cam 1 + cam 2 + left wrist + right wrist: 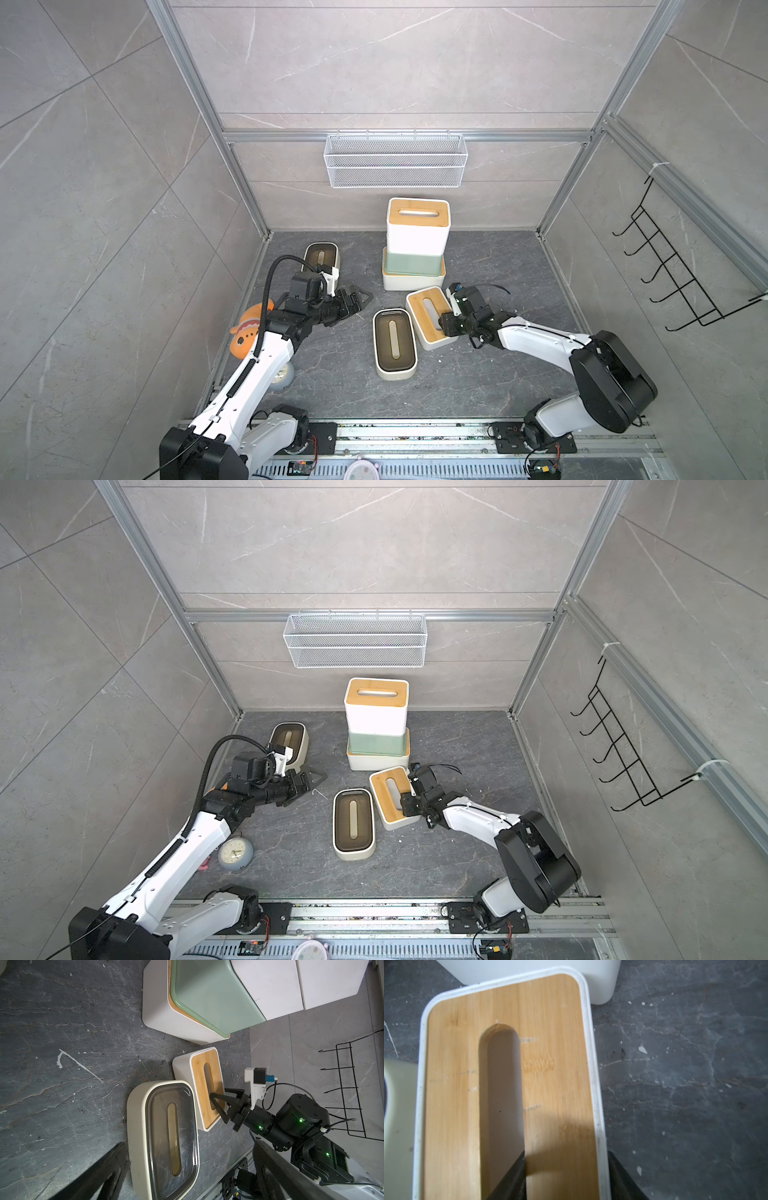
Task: Stack the tissue boxes
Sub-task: Pick up the tissue box from the center of the board.
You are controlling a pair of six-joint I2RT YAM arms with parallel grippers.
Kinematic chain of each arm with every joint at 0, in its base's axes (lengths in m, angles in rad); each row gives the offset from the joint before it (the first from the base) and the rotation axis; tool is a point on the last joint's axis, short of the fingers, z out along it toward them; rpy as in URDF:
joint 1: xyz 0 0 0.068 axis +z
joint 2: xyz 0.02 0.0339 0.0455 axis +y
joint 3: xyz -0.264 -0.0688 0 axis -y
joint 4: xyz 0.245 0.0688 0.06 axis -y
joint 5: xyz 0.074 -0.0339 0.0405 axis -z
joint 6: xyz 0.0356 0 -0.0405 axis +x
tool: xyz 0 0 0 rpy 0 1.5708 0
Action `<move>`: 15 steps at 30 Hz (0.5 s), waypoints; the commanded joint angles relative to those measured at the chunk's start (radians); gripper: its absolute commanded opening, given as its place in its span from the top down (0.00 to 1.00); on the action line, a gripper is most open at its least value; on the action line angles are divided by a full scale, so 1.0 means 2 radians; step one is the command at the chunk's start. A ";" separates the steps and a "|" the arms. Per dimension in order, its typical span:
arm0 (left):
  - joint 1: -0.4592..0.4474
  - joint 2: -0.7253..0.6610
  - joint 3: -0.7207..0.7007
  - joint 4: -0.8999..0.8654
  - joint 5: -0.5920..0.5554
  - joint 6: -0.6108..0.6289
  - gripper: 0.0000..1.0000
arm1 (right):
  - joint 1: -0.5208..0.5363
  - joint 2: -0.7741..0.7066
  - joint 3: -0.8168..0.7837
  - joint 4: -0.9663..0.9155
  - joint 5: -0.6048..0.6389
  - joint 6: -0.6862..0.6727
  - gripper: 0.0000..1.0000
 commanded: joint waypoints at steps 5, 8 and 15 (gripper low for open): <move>0.000 0.002 0.002 0.013 0.020 0.016 0.04 | 0.003 -0.078 -0.030 0.005 0.008 0.006 0.56; 0.000 0.007 0.003 0.015 0.030 0.020 0.04 | 0.003 -0.107 -0.035 0.000 0.005 0.004 0.57; -0.008 0.048 0.039 0.008 0.075 0.046 0.01 | 0.004 -0.159 -0.035 -0.003 -0.042 -0.030 0.57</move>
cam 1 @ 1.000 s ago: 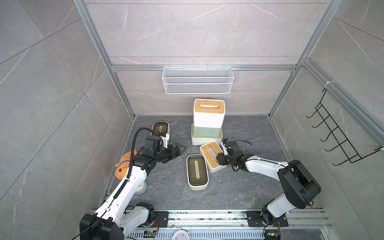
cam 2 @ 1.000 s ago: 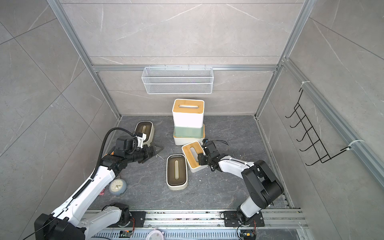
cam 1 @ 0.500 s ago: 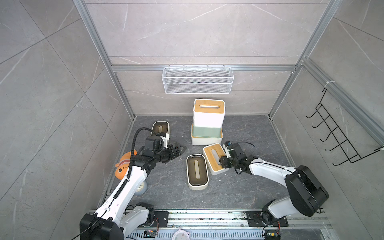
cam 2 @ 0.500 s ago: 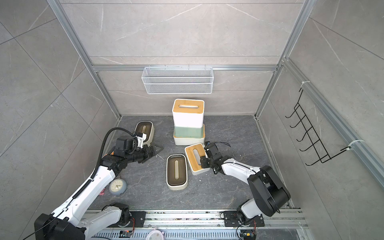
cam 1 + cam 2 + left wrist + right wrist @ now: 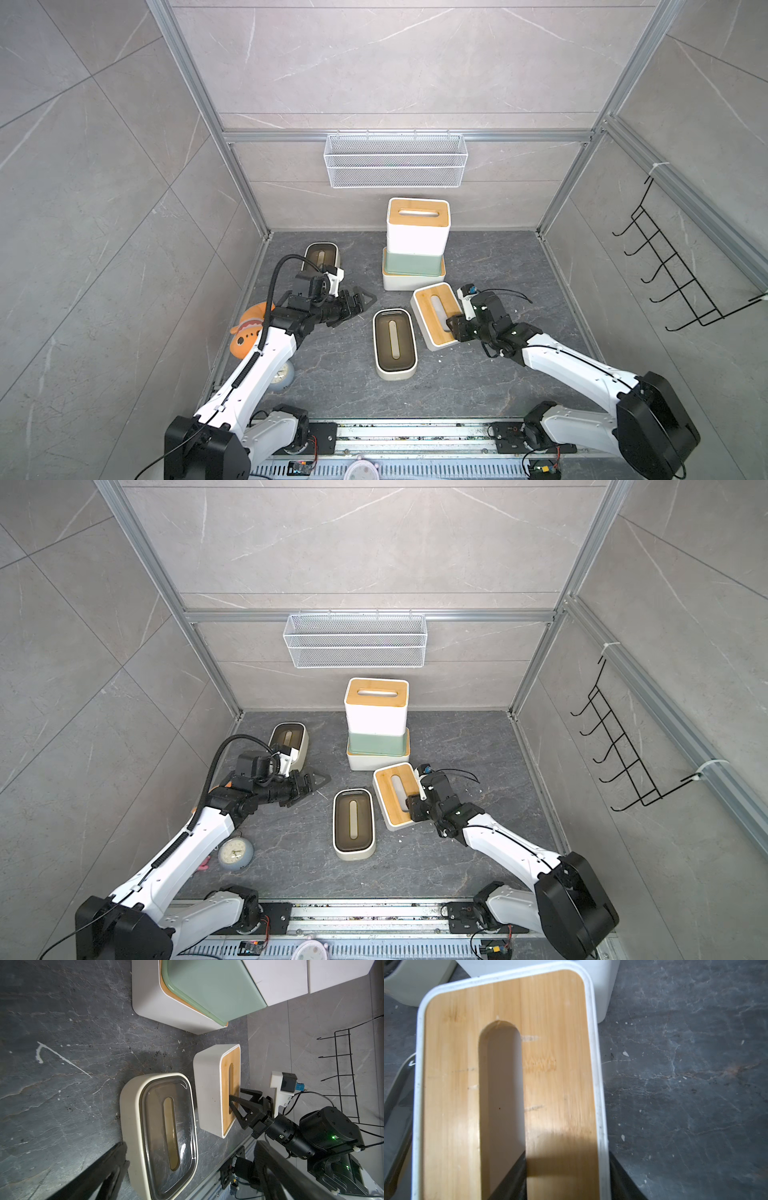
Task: Stack the tissue boxes
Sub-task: Pick up the tissue box from the center of the board.
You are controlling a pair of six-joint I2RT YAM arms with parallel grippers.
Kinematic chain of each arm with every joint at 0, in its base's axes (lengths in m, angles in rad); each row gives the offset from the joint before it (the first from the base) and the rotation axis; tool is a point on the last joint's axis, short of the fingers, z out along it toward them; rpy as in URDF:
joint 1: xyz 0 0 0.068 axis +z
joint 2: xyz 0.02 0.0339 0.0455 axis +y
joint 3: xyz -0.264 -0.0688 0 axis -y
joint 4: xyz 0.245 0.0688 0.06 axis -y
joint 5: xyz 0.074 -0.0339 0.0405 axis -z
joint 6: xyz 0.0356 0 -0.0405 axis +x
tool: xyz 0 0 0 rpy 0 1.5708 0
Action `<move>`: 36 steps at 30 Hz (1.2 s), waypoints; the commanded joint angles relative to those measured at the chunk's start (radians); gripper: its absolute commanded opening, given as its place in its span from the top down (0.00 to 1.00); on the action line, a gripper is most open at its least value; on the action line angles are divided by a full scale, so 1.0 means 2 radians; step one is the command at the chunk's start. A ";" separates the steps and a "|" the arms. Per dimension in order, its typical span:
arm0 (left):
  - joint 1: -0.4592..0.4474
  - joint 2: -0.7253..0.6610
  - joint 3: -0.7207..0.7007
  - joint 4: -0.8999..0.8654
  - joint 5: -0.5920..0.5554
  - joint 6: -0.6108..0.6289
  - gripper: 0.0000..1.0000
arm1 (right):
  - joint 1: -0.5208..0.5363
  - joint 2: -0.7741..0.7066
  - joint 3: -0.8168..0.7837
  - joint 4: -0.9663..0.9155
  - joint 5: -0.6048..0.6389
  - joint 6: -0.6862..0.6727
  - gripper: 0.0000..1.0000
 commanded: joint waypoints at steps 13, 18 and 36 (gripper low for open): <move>-0.032 0.102 0.156 -0.072 0.093 0.085 0.01 | 0.032 -0.096 -0.018 0.077 -0.087 -0.084 0.58; -0.054 0.138 0.191 -0.097 0.106 0.104 0.01 | 0.043 -0.134 -0.030 0.077 -0.071 -0.099 0.58; -0.102 0.218 0.285 -0.180 0.140 0.151 0.17 | 0.051 -0.169 -0.047 0.083 -0.061 -0.105 0.58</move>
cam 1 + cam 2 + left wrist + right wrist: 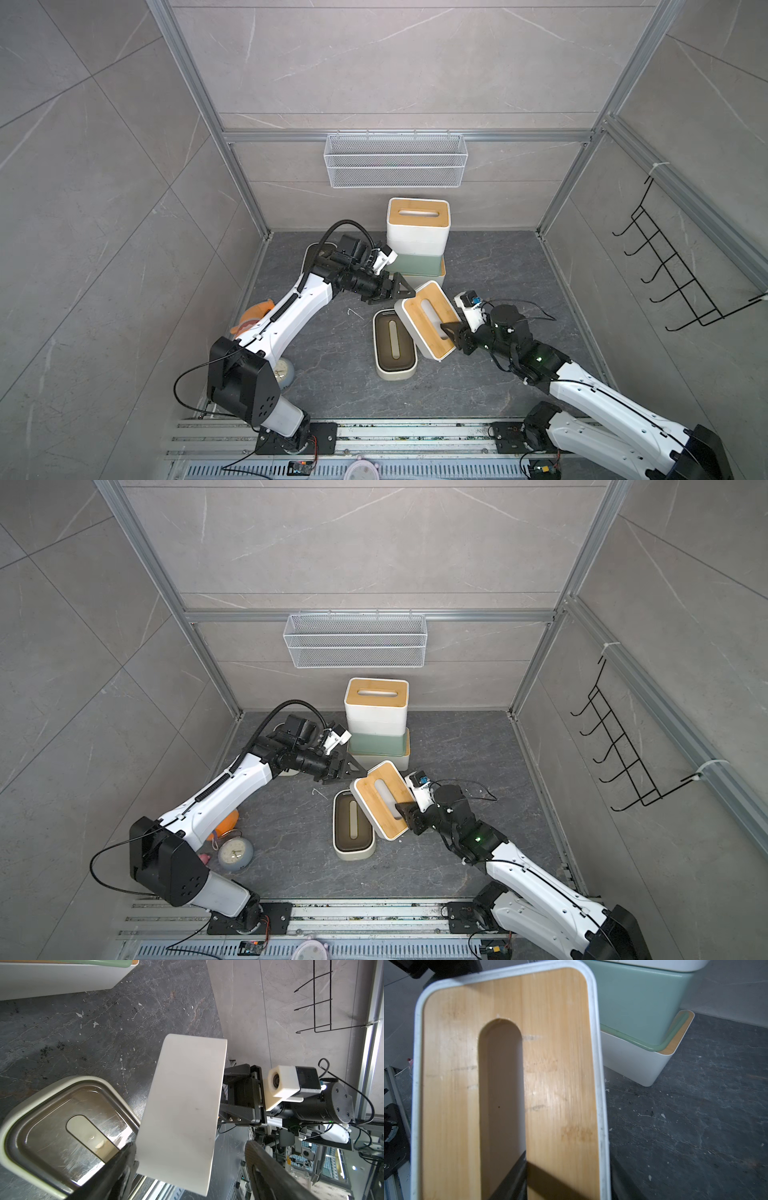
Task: Stack the tissue boxes
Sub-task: Pick up the tissue box from the center of the board.
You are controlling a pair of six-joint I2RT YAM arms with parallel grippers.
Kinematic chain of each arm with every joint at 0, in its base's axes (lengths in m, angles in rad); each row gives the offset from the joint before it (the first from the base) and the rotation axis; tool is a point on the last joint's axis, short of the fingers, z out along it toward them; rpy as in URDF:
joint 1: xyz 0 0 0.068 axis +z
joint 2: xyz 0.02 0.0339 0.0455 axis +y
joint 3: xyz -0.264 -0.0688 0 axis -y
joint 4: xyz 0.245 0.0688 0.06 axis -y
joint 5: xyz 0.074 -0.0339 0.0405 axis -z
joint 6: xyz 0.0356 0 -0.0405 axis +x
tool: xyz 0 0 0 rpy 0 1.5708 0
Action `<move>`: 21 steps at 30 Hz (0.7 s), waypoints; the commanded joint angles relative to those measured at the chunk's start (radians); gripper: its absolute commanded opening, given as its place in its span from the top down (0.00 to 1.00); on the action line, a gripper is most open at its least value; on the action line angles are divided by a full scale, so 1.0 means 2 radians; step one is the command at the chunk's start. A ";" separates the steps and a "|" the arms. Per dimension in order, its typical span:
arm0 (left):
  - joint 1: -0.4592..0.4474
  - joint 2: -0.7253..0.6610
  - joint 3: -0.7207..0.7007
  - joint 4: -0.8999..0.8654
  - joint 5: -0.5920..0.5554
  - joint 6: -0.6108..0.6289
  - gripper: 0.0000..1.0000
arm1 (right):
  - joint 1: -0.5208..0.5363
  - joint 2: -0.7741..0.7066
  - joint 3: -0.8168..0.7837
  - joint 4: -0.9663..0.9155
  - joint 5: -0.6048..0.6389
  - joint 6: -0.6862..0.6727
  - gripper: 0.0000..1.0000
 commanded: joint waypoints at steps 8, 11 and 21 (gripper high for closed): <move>-0.020 0.031 0.048 -0.037 0.033 0.019 0.17 | 0.004 -0.025 -0.002 0.037 -0.002 -0.001 0.58; -0.021 0.036 0.053 -0.039 0.041 0.018 0.25 | 0.004 -0.023 -0.001 0.037 -0.003 -0.001 0.58; -0.025 0.039 0.053 -0.044 0.048 0.016 0.29 | 0.005 -0.022 0.001 0.036 -0.003 -0.002 0.58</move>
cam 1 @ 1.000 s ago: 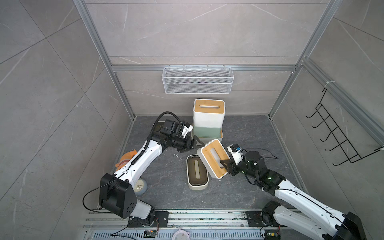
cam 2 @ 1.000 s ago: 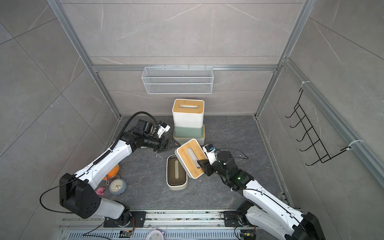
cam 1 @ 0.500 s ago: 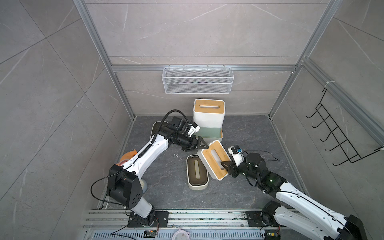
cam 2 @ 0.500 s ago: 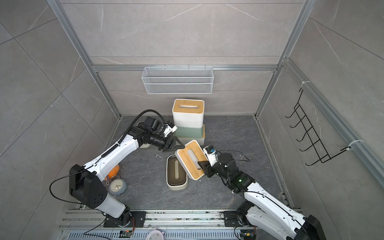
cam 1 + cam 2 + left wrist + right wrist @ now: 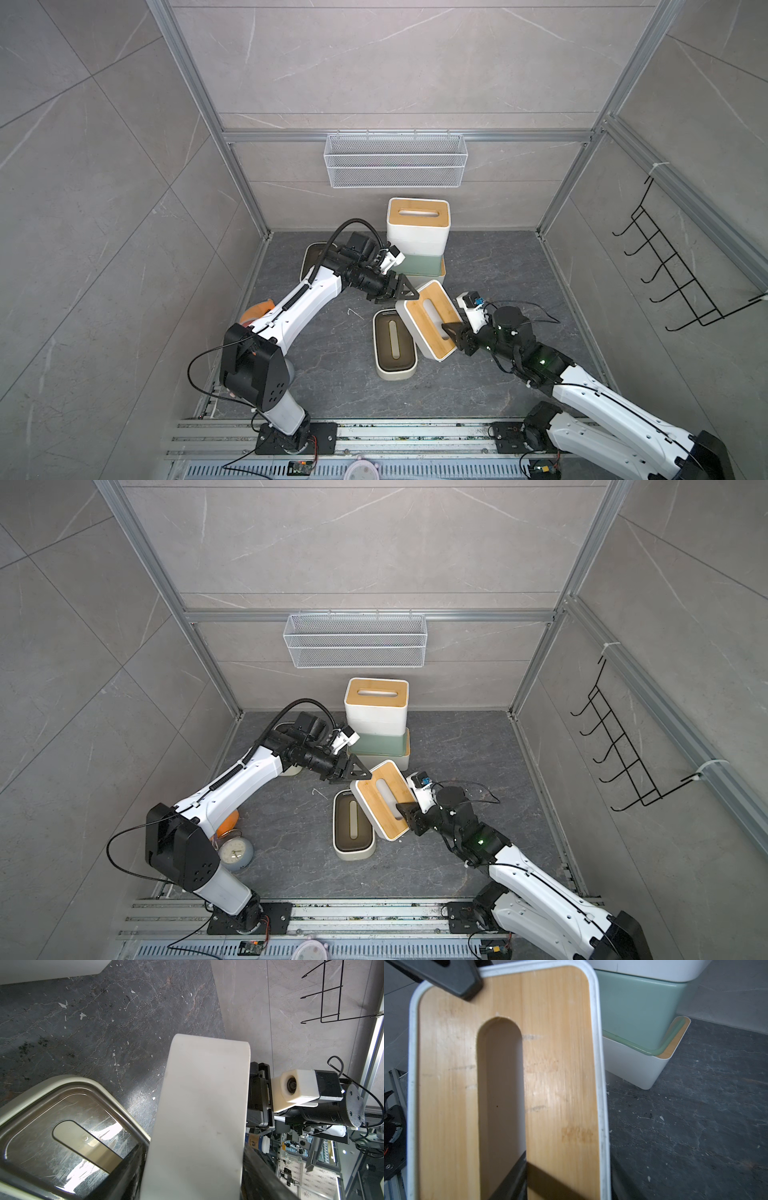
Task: Stack the tissue boxes
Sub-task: Pick up the tissue box from the center of the board.
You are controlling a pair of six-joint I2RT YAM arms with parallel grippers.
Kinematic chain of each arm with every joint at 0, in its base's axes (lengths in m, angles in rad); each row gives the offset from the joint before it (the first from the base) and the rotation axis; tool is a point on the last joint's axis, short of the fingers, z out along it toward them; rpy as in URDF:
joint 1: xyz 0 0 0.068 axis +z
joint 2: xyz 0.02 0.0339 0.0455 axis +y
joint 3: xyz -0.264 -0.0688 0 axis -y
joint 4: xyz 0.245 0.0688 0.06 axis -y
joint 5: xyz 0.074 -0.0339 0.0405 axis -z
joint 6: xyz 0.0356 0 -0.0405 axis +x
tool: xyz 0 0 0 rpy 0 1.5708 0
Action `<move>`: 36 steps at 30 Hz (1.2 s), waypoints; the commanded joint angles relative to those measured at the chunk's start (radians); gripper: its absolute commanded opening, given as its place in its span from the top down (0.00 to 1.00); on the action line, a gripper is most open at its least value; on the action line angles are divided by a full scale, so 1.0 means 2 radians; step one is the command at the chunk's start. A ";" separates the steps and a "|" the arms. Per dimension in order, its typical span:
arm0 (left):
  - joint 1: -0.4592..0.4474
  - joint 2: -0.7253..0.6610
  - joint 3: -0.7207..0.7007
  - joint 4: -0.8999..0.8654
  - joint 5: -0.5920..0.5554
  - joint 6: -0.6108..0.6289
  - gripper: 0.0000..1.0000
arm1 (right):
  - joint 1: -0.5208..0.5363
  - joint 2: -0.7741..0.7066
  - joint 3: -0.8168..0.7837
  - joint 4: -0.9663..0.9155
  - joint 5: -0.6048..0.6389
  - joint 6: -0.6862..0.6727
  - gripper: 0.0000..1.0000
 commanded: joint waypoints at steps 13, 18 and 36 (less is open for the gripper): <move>-0.014 0.006 0.022 -0.015 0.036 -0.003 0.29 | 0.005 -0.004 0.005 0.036 -0.003 -0.002 0.58; -0.014 0.007 0.014 -0.008 0.045 -0.012 0.39 | 0.006 -0.005 0.005 0.037 0.000 -0.002 0.58; -0.014 -0.066 -0.098 0.102 0.049 -0.080 0.63 | 0.008 -0.004 0.026 0.011 -0.006 0.004 0.42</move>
